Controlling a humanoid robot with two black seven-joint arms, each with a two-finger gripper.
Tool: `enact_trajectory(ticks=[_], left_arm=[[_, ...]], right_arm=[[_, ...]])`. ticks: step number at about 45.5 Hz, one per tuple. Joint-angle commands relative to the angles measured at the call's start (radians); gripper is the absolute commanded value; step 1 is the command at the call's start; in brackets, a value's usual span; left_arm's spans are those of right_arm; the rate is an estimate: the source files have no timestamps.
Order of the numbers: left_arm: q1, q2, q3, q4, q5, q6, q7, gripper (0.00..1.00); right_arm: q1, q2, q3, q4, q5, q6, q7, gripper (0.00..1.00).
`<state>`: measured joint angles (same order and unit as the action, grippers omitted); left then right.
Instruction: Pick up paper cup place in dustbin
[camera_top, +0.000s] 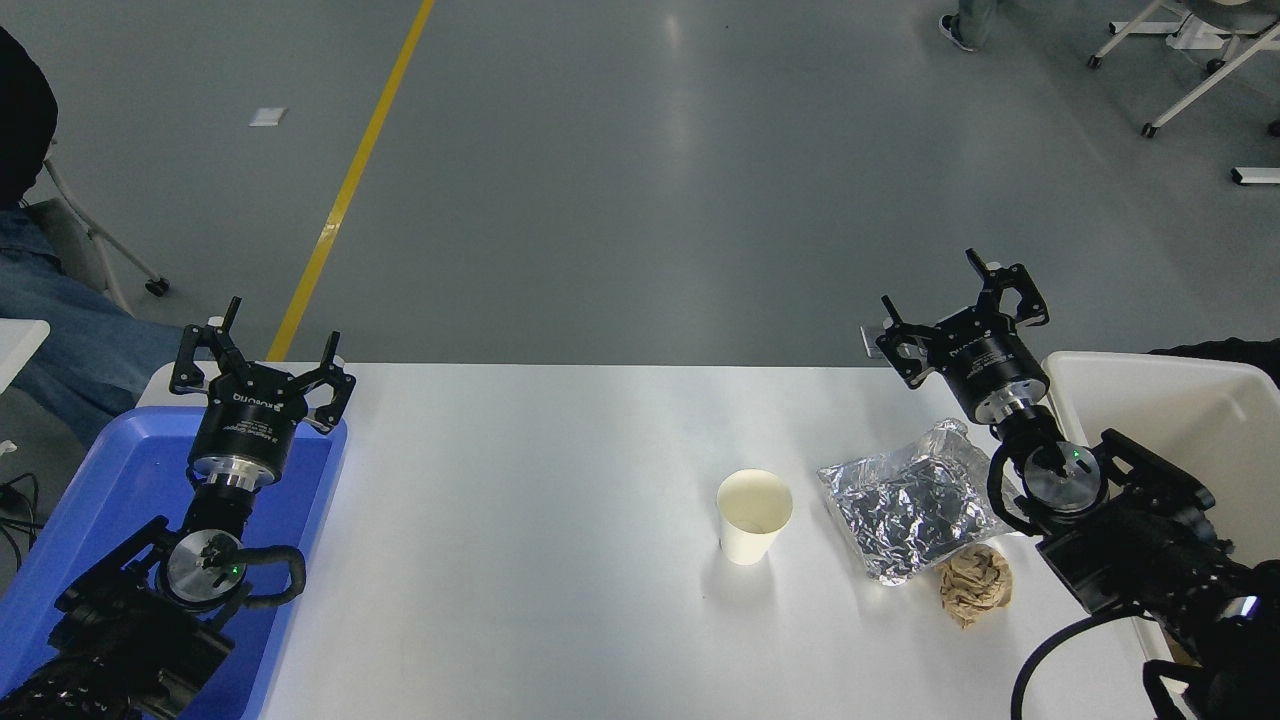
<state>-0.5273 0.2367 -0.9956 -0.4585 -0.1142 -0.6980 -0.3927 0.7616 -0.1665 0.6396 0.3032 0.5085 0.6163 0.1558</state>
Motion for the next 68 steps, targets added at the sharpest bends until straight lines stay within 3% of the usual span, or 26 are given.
enact_trajectory(ticks=[1, 16, 34, 43, 56, 68], left_arm=[[0.001, 0.0, -0.002, 0.0, 0.005, 0.002, 0.003, 1.0], [-0.003, 0.0, 0.0, 0.0, 0.004, 0.006, 0.003, 1.0], [0.0, 0.0, -0.003, 0.001, 0.001, 0.008, 0.0, 1.0], [0.0, 0.0, -0.003, 0.0, 0.001, 0.008, 0.0, 1.0], [0.0, 0.0, -0.002, 0.001, 0.001, 0.008, 0.0, 1.0], [0.0, 0.0, -0.002, 0.0, 0.001, 0.008, 0.002, 1.0]], right_arm=[[0.008, 0.001, -0.008, 0.005, -0.005, 0.002, 0.001, 1.0], [0.107, 0.01, -0.118, 0.04, -0.102, 0.007, -0.001, 1.0], [0.49, -0.016, -0.682, 0.108, -0.389, 0.013, -0.005, 1.0], [0.787, -0.128, -1.01, 0.405, -0.568, 0.058, -0.012, 1.0], [1.179, -0.123, -1.477, 0.798, -0.732, 0.151, -0.001, 1.0], [1.459, -0.093, -1.649, 1.128, -0.843, 0.169, -0.001, 1.0]])
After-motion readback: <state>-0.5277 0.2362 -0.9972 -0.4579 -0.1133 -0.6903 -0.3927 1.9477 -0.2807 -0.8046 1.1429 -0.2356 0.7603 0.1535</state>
